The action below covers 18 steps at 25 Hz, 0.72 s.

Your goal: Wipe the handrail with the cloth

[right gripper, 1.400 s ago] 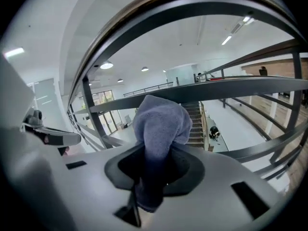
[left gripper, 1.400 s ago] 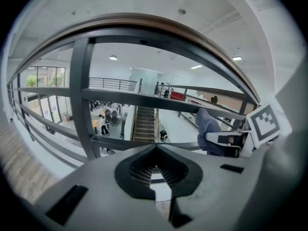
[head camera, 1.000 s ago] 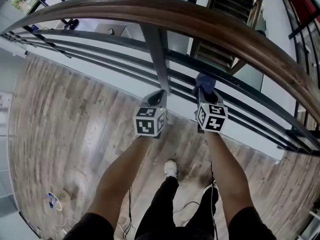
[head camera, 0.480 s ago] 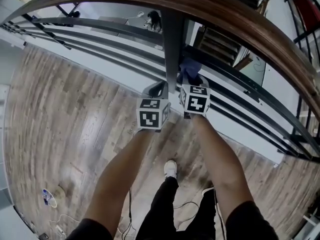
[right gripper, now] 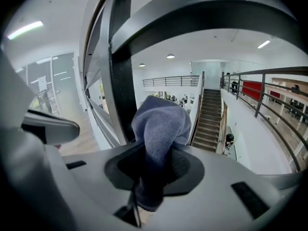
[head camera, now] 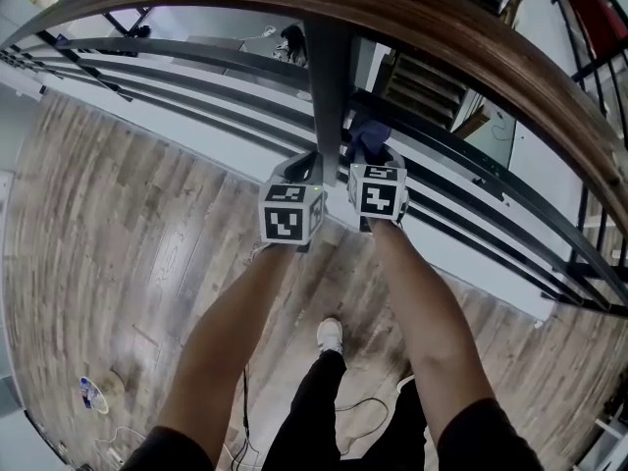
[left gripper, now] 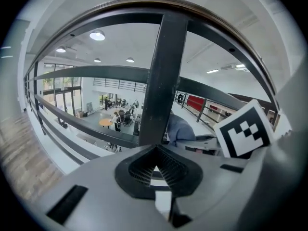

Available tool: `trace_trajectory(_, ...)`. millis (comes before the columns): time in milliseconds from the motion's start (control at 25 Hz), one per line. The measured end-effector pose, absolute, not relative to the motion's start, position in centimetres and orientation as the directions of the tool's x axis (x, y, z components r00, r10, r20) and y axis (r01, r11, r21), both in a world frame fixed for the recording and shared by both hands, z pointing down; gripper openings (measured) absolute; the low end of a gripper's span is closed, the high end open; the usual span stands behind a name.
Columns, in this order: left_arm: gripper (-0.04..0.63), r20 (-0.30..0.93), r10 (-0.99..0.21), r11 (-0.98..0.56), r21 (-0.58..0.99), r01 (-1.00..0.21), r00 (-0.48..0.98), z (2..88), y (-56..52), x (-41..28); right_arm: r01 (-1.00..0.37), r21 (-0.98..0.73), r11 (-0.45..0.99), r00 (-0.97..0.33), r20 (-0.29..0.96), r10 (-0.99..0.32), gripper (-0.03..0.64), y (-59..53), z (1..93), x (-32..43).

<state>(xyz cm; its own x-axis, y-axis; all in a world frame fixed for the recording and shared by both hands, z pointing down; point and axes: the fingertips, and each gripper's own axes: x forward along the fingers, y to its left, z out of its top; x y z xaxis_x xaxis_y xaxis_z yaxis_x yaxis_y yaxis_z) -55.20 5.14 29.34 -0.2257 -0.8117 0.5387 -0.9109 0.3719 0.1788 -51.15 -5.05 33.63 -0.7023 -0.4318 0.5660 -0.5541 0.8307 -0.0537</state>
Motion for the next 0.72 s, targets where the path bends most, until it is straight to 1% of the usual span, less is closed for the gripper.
trace_trajectory(160,0.002,0.534,-0.812,0.372,0.159,-0.915,-0.237,29.4,4.9,-54.6,-0.6,-0.073,0.797,-0.678,0.576,-0.457,0.092,-5.7,33.9,-49.7)
trace_trajectory(400,0.002,0.544,-0.811,0.336,0.135,-0.932,-0.214,29.4,3.6,-51.6,-0.626,-0.073,0.777,-0.658,0.584,-0.475,0.092,-7.6,34.3,-45.9)
trace_trajectory(720,0.002,0.562,-0.81,0.287,0.127,-0.949,-0.17,28.7,1.2,-44.8,-0.673,-0.076,0.736,-0.618,0.605,-0.503,0.092,-10.6,33.6,-37.2)
